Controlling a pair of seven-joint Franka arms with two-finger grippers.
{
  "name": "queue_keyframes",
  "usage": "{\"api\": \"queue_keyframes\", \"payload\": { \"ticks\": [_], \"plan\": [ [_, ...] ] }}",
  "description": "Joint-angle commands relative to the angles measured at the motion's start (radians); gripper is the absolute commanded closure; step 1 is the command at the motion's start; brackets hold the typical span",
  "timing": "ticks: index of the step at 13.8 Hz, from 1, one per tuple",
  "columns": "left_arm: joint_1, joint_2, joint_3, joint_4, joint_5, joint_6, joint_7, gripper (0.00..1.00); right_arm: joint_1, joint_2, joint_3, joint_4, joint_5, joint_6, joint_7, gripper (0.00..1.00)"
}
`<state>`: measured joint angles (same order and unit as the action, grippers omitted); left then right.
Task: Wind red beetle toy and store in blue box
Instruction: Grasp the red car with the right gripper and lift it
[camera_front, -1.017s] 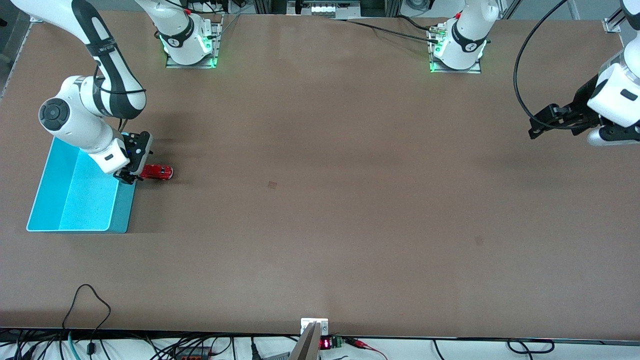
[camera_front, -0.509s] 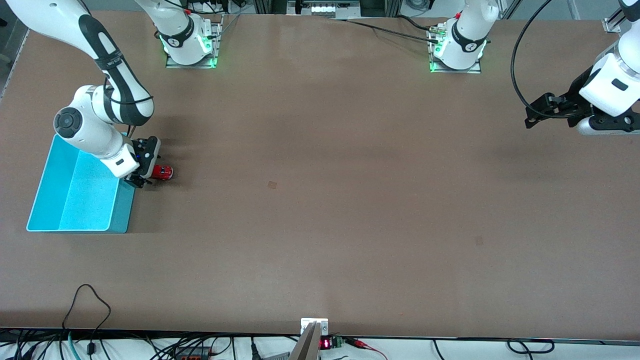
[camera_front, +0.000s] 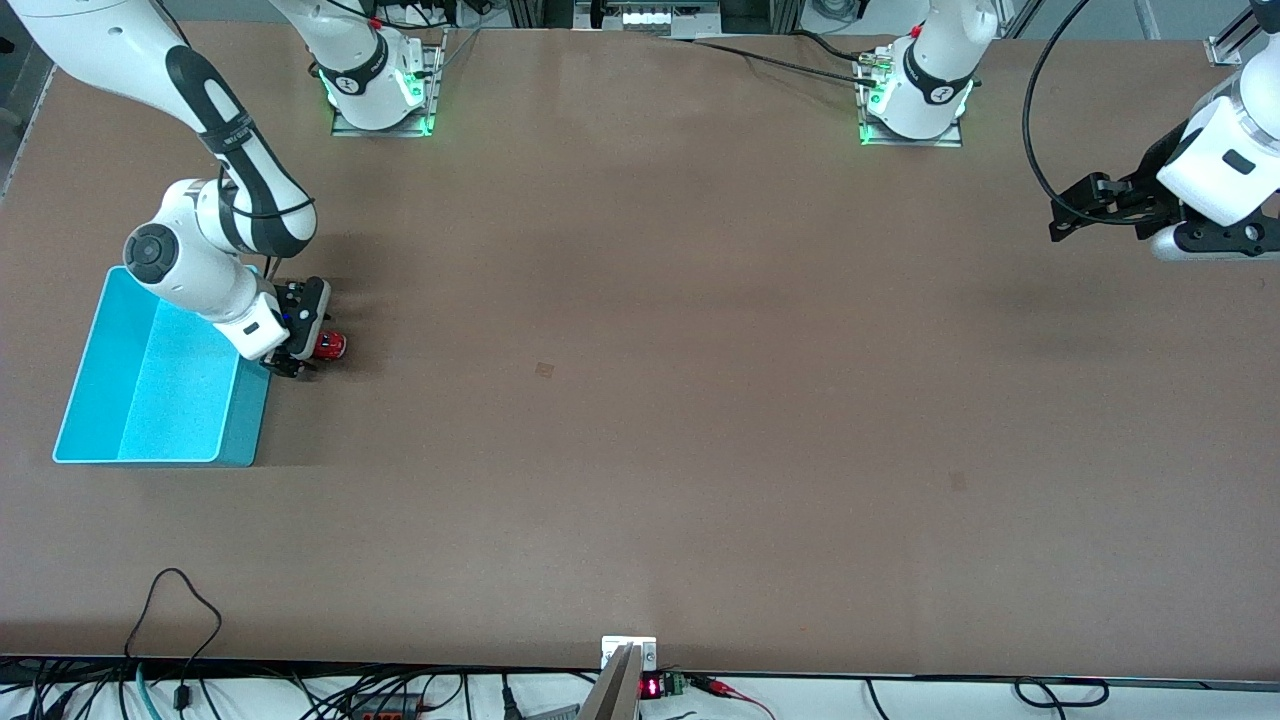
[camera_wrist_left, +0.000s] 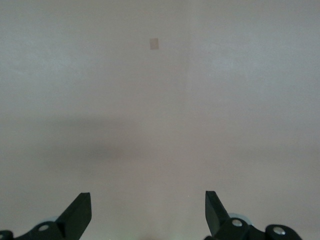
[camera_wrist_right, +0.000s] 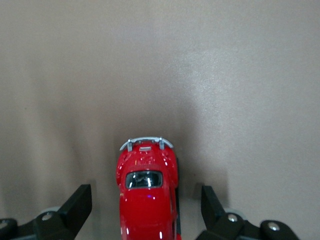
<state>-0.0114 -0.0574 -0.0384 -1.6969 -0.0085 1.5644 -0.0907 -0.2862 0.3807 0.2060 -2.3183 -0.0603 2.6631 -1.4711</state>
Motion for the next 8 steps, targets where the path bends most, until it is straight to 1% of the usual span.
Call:
{"api": "queue_keyframes", "payload": {
  "ticks": [1, 2, 4, 7, 8],
  "plan": [
    [-0.01, 0.014, 0.011, 0.032, -0.007, -0.024, 0.023, 0.0, -0.01, -0.002, 0.013, -0.007, -0.006, 0.015, 0.004, 0.74],
    [-0.01, 0.014, 0.011, 0.032, -0.007, -0.024, 0.023, 0.0, -0.01, 0.0, 0.013, -0.007, -0.006, 0.015, 0.003, 0.81],
    [-0.01, 0.018, 0.011, 0.04, -0.007, -0.026, 0.023, 0.0, -0.007, -0.003, 0.016, -0.004, -0.004, 0.015, 0.005, 1.0],
    [-0.013, 0.019, 0.011, 0.042, -0.007, -0.026, 0.022, 0.0, -0.005, -0.031, 0.049, 0.011, 0.0, 0.015, 0.014, 1.0],
    [-0.013, 0.019, 0.011, 0.042, -0.008, -0.026, 0.023, 0.0, -0.001, -0.057, 0.056, 0.019, 0.002, 0.012, 0.062, 1.0]
  ]
}}
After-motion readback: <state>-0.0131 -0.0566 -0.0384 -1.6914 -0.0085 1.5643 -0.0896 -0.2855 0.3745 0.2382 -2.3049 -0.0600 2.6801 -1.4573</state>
